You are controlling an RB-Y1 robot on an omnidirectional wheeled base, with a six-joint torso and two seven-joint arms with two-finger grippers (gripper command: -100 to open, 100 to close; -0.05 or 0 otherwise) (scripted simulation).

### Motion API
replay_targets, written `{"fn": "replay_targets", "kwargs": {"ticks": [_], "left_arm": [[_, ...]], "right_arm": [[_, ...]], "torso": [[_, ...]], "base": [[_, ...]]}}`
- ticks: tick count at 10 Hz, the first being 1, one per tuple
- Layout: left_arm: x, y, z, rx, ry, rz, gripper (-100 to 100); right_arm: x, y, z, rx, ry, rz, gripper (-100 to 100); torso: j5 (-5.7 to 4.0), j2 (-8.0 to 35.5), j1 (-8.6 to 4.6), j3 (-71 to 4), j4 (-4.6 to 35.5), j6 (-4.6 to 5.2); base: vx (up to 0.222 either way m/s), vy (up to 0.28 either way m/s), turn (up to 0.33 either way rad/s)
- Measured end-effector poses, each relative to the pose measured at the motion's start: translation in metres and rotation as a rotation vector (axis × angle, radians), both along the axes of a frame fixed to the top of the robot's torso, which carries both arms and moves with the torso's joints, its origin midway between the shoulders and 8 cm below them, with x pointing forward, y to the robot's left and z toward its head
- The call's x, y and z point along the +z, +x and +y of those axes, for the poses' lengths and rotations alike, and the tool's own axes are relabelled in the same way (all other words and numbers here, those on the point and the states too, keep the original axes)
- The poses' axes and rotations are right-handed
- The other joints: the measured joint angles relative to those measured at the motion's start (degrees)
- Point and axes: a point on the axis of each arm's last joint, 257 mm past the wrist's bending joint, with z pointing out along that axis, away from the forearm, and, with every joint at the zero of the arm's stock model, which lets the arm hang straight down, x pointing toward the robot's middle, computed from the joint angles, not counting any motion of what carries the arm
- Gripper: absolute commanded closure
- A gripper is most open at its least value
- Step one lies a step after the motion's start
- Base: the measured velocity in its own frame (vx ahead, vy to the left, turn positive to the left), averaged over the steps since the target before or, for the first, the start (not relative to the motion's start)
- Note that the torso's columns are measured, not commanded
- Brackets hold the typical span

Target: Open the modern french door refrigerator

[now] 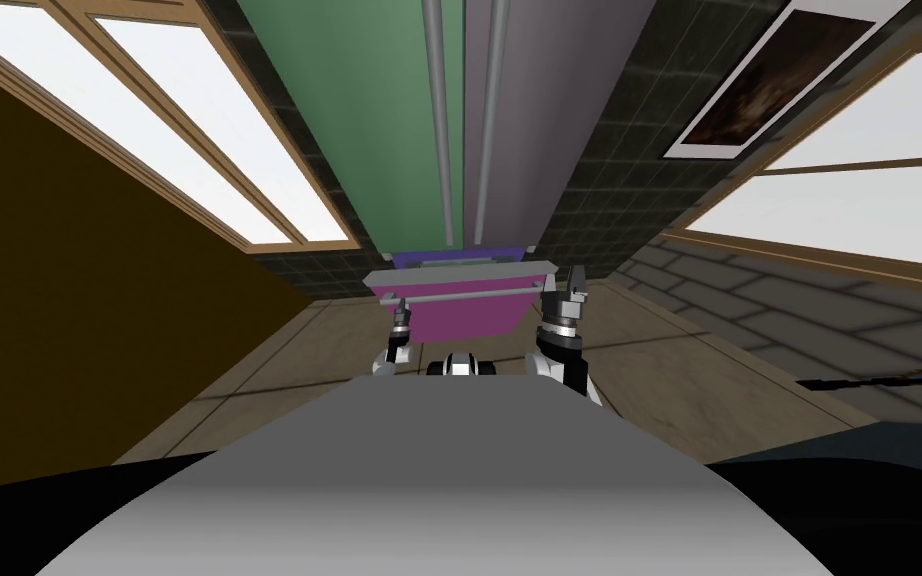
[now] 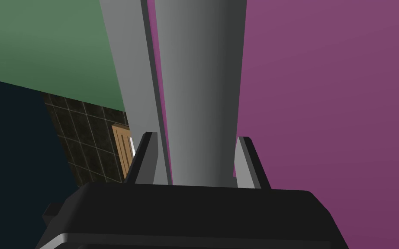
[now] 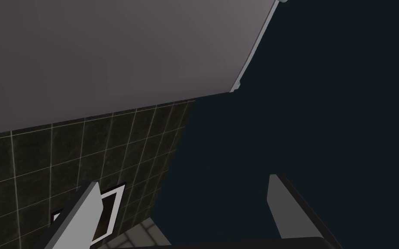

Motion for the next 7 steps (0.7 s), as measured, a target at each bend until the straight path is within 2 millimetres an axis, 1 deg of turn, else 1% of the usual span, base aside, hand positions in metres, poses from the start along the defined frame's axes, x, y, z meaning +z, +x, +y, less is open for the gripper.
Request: {"fn": "replay_targets", "kwargs": {"ticks": [2,3,4,6,7], "left_arm": [[0.0033,-0.0004,-0.0007,-0.005,0.001,-0.007,100],[0.0032,0.0012,-0.0010,-0.008,0.002,-0.008,100],[-0.0011,-0.0003,-0.0005,-0.006,0.000,0.002,100],[0.0005,0.0029,0.0011,-0.005,0.000,-0.001,100],[0.0019,0.0048,0.0017,-0.005,0.001,-0.004,-100]], "right_arm": [[0.0000,0.0000,0.0000,0.000,0.000,0.000,0],[0.0000,0.0000,0.0000,0.000,0.000,0.000,0],[0.0000,0.0000,0.0000,0.000,0.000,0.000,0],[0.0000,0.0000,0.0000,0.000,0.000,0.000,0],[0.0000,0.0000,0.0000,0.000,0.000,0.000,0]], "torso": [[-0.05,0.16,-0.03,0.10,0.12,0.02],[-0.09,0.07,-0.10,0.05,0.15,0.04],[-0.09,-0.25,-0.07,-0.13,0.08,0.08],[0.03,0.06,0.00,0.04,-0.02,0.10],[0.03,0.14,-0.03,0.10,0.02,0.06]], "base": [[-0.196,-0.032,0.030],[-0.081,-0.023,0.011],[-0.133,-0.031,-0.002],[-0.213,-0.005,-0.016],[-0.156,-0.006,-0.176]]}}
